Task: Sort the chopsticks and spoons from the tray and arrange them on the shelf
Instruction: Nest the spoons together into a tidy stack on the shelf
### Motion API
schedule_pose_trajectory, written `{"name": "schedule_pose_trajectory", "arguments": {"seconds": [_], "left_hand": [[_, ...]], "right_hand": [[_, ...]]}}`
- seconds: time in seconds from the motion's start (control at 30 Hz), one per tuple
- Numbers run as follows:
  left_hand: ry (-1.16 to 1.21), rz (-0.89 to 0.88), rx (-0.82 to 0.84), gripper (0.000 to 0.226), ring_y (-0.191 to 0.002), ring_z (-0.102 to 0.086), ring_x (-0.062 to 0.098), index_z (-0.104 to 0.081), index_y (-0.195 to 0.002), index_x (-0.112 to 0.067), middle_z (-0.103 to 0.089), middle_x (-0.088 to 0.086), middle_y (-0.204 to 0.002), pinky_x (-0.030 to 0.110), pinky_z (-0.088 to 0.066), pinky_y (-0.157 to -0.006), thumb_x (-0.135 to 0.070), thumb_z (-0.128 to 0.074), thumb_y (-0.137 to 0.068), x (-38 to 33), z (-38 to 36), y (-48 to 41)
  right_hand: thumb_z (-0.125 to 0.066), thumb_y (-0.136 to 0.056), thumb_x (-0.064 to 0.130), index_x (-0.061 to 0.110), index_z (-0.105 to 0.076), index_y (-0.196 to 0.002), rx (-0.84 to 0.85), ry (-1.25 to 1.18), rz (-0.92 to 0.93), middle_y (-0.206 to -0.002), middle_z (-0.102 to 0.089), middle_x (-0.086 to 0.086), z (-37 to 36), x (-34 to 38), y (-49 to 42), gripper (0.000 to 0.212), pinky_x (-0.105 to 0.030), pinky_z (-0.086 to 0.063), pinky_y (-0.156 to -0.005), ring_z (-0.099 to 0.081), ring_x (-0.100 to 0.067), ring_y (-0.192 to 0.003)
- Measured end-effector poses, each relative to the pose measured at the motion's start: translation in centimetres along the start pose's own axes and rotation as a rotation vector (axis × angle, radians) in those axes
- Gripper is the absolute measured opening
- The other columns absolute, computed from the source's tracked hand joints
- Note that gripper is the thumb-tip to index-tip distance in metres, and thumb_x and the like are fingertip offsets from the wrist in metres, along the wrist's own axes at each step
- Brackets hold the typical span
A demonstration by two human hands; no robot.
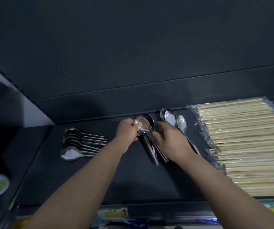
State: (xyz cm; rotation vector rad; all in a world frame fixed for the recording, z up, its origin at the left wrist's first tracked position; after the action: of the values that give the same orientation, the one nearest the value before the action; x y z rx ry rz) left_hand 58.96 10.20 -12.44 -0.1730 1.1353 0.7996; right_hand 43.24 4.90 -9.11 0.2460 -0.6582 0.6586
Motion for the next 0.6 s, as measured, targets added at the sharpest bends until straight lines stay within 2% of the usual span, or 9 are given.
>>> {"name": "schedule_pose_trajectory", "arguments": {"seconds": [0.1,0.17,0.2,0.27,0.33,0.4,0.5,0.6], "left_hand": [[0.146,-0.009,0.016,0.014,-0.068,-0.061,0.011,-0.057,-0.085,-0.015,-0.066,0.005,-0.086,0.02,-0.048,-0.053,-0.013,-0.052,-0.098,-0.6,0.3,0.9],[0.225,-0.004,0.043,0.014,-0.066,-0.062,0.011,-0.056,-0.089,-0.015,-0.065,0.003,-0.084,0.019,-0.05,-0.054,-0.01,-0.049,-0.1,-0.8,0.3,1.2],[0.247,-0.013,0.062,0.015,-0.066,-0.062,0.011,-0.055,-0.09,-0.015,-0.065,0.002,-0.083,0.019,-0.051,-0.055,-0.008,-0.048,-0.1,-1.0,0.2,1.5],[0.229,-0.053,0.098,0.015,-0.068,-0.062,0.01,-0.054,-0.091,-0.015,-0.066,-0.001,-0.082,0.018,-0.05,-0.058,-0.007,-0.047,-0.1,-1.6,0.0,1.9],[0.194,-0.074,0.117,0.014,-0.071,-0.062,0.009,-0.055,-0.092,-0.015,-0.065,-0.001,-0.083,0.019,-0.05,-0.059,-0.007,-0.047,-0.1,-1.7,-0.4,2.1],[0.185,-0.05,0.128,0.013,-0.072,-0.061,0.009,-0.057,-0.096,-0.015,-0.065,0.0,-0.087,0.019,-0.049,-0.059,-0.007,-0.047,-0.099,-1.5,-0.8,2.3],[0.176,0.009,0.141,0.011,-0.071,-0.062,0.011,-0.058,-0.097,-0.015,-0.065,0.002,-0.087,0.02,-0.05,-0.059,-0.01,-0.049,-0.1,-1.0,-1.6,2.4],[0.164,-0.001,0.01,0.011,-0.071,-0.061,0.012,-0.061,-0.086,-0.018,-0.066,-0.001,-0.081,0.025,-0.051,-0.062,-0.015,-0.056,-0.096,-0.8,-0.1,1.8]], "right_hand": [[-0.039,-0.1,0.036,0.013,-0.051,-0.119,0.22,-0.144,-0.073,-0.113,-0.064,-0.01,-3.2,0.3,0.0,0.032,-0.038,-0.047,-0.09,-0.061,-0.029,-0.107],[-0.035,-0.101,0.031,0.014,-0.049,-0.107,0.277,-0.337,-0.161,-0.103,-0.066,-0.008,-4.7,0.1,0.3,0.022,-0.044,-0.054,-0.082,-0.068,-0.025,-0.087],[-0.034,-0.102,0.026,0.016,-0.048,-0.103,0.284,-0.441,-0.204,-0.097,-0.066,-0.008,-5.2,0.0,0.5,0.017,-0.042,-0.056,-0.073,-0.067,-0.022,-0.076],[-0.033,-0.103,0.021,0.022,-0.045,-0.108,0.286,-0.593,-0.241,-0.089,-0.064,-0.006,-5.4,0.3,0.8,0.013,-0.033,-0.052,-0.059,-0.063,-0.018,-0.066],[-0.038,-0.102,0.026,0.02,-0.045,-0.114,0.288,-0.67,-0.246,-0.088,-0.064,-0.004,-5.2,0.7,0.9,0.015,-0.028,-0.049,-0.057,-0.062,-0.016,-0.067],[-0.042,-0.1,0.032,0.017,-0.048,-0.112,0.274,-0.653,-0.252,-0.091,-0.066,-0.005,-4.9,0.6,0.9,0.019,-0.031,-0.05,-0.06,-0.064,-0.018,-0.072],[-0.041,-0.098,0.025,0.016,-0.053,-0.111,0.205,-0.438,-0.265,-0.094,-0.067,-0.008,-4.2,-0.7,0.5,0.02,-0.04,-0.055,-0.069,-0.066,-0.027,-0.082],[-0.039,-0.095,0.019,0.015,-0.059,-0.11,0.139,-0.314,-0.291,-0.097,-0.067,-0.011,-3.1,-2.2,0.3,0.025,-0.042,-0.051,-0.083,-0.062,-0.031,-0.092]]}}
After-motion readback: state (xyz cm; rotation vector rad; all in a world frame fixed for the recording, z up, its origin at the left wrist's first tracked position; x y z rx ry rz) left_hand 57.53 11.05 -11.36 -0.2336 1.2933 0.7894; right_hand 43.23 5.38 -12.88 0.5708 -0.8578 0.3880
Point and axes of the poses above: each hand's wrist, its own y-axis away from the middle knuckle, its own z-axis out of the back of the hand, x = y × z, the point moved 10 cm from there along -y, towards the middle knuckle
